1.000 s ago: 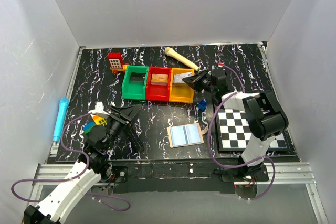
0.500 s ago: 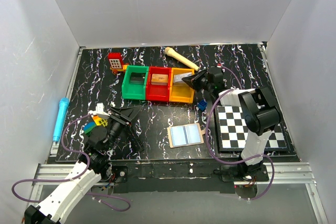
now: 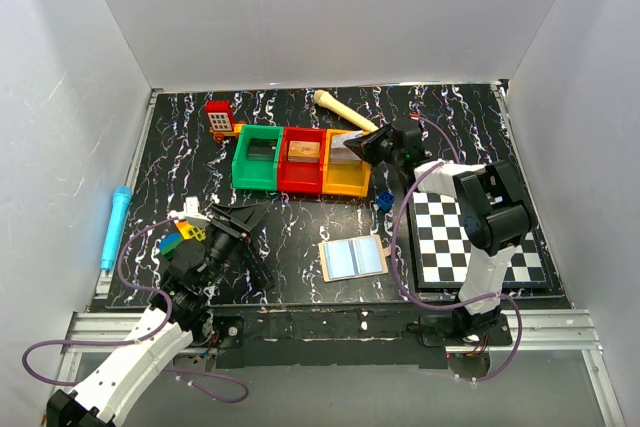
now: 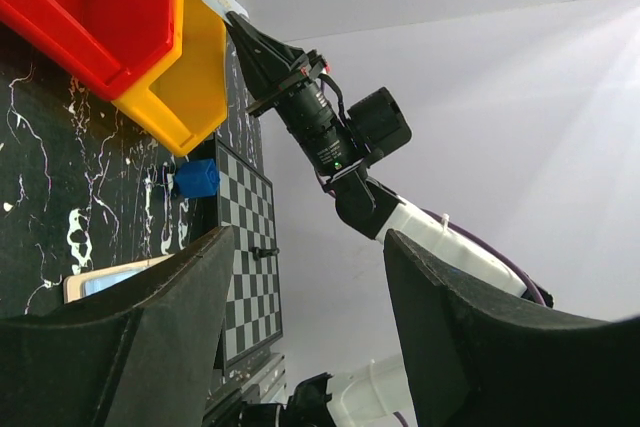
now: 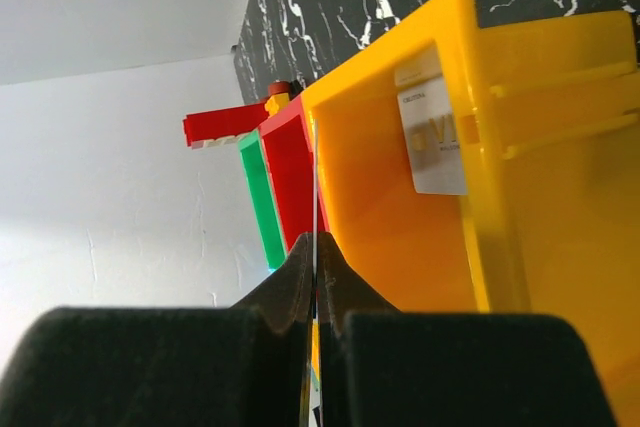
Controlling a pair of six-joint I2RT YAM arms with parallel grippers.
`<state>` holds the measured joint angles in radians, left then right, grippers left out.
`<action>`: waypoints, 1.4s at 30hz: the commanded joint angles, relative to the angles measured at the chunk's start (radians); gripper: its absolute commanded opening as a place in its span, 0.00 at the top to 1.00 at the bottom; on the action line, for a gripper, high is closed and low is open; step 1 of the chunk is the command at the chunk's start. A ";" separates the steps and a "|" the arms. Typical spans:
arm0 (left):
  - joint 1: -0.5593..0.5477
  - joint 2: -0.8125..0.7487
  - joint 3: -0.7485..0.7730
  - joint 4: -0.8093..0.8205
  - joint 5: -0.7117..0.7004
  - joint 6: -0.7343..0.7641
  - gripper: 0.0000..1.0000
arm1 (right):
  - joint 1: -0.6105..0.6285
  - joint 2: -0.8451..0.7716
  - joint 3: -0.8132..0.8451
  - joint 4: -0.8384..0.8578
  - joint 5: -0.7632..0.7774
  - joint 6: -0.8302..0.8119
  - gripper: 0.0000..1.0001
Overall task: Take the credit cards out of the card holder
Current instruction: Place the credit card in the storage box.
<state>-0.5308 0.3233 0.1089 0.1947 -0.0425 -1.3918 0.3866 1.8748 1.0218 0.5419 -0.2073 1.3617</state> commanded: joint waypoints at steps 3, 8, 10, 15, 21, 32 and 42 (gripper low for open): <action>0.008 0.002 -0.008 0.003 0.004 -0.001 0.39 | 0.001 0.032 0.070 -0.057 0.014 -0.019 0.99; 0.008 0.008 -0.009 0.006 0.003 -0.001 0.39 | 0.003 0.043 0.092 -0.086 0.013 -0.030 0.99; 0.008 0.010 -0.009 0.008 0.004 0.000 0.39 | 0.005 0.050 0.100 -0.100 0.014 -0.033 0.99; 0.008 0.022 -0.008 0.015 0.007 0.002 0.39 | 0.003 0.060 0.118 -0.123 0.017 -0.036 0.99; 0.008 0.025 -0.012 0.018 0.006 0.000 0.39 | 0.003 0.078 0.147 -0.155 0.019 -0.042 0.99; 0.009 0.026 -0.018 0.020 0.003 -0.003 0.38 | 0.005 0.103 0.184 -0.197 0.017 -0.044 0.90; 0.008 0.031 -0.023 0.023 0.006 -0.007 0.38 | 0.006 0.107 0.193 -0.217 0.017 -0.047 0.80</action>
<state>-0.5308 0.3511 0.0952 0.2108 -0.0414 -1.3964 0.3866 1.9793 1.1717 0.3374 -0.2039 1.3277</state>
